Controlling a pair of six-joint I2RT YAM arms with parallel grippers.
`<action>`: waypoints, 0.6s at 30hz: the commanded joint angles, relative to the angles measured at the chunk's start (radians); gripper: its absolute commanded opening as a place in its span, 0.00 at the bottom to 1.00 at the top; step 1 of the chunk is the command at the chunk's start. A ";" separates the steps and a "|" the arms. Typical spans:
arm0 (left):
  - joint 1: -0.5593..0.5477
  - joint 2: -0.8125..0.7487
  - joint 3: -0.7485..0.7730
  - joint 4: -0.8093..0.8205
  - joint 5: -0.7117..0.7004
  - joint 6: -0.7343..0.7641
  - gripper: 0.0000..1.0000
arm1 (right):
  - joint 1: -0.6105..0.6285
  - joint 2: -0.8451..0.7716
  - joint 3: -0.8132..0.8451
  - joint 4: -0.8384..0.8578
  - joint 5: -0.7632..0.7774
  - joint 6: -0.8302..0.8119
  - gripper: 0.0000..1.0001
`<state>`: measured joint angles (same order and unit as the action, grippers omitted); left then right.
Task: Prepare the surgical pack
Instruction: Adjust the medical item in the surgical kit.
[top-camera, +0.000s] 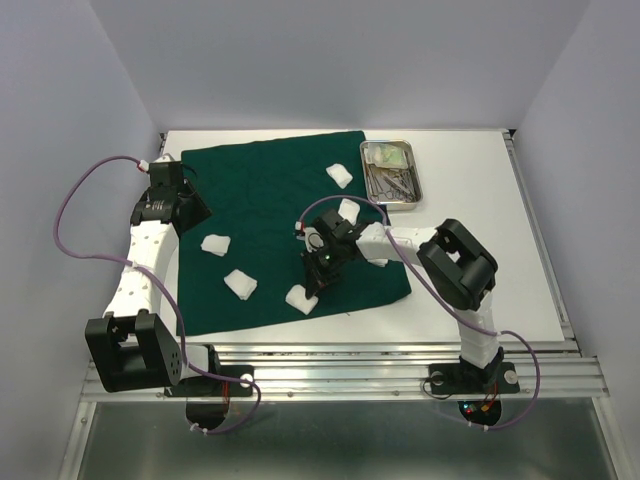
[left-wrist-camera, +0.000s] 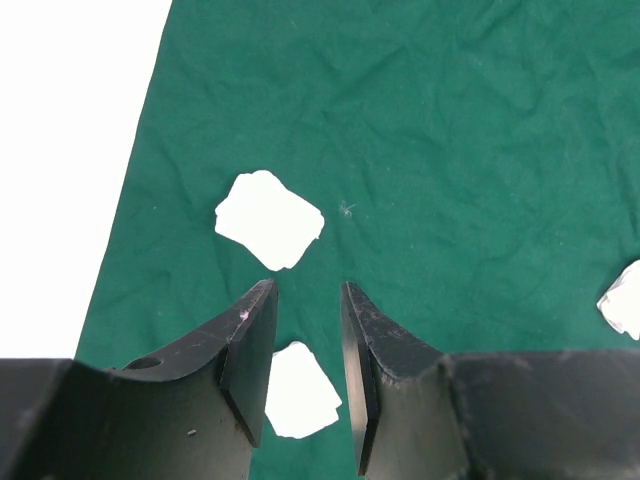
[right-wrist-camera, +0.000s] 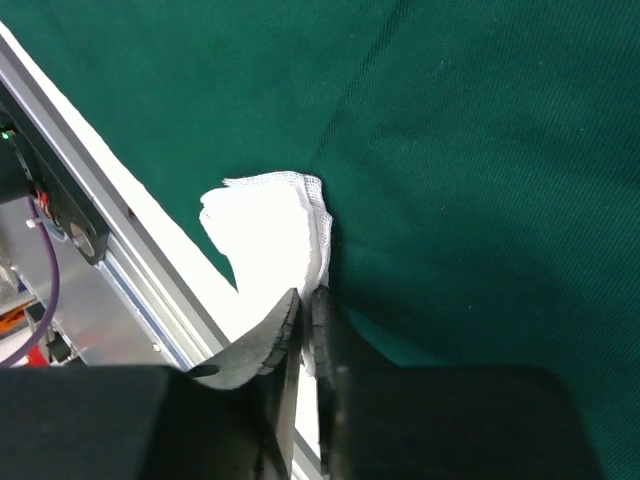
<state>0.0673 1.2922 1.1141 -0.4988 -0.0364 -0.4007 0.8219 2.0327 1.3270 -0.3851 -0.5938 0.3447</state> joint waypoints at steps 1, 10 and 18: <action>-0.004 -0.039 0.013 0.009 -0.003 0.011 0.43 | 0.016 -0.014 0.015 0.014 -0.006 -0.003 0.05; -0.003 -0.047 0.015 0.005 -0.005 0.013 0.42 | -0.003 -0.129 0.040 -0.005 0.267 -0.001 0.01; -0.003 -0.048 0.007 0.003 -0.016 0.014 0.43 | -0.144 -0.195 0.073 0.064 0.388 0.059 0.01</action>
<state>0.0673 1.2819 1.1141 -0.4992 -0.0383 -0.4000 0.7506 1.8870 1.3441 -0.3923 -0.3050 0.3584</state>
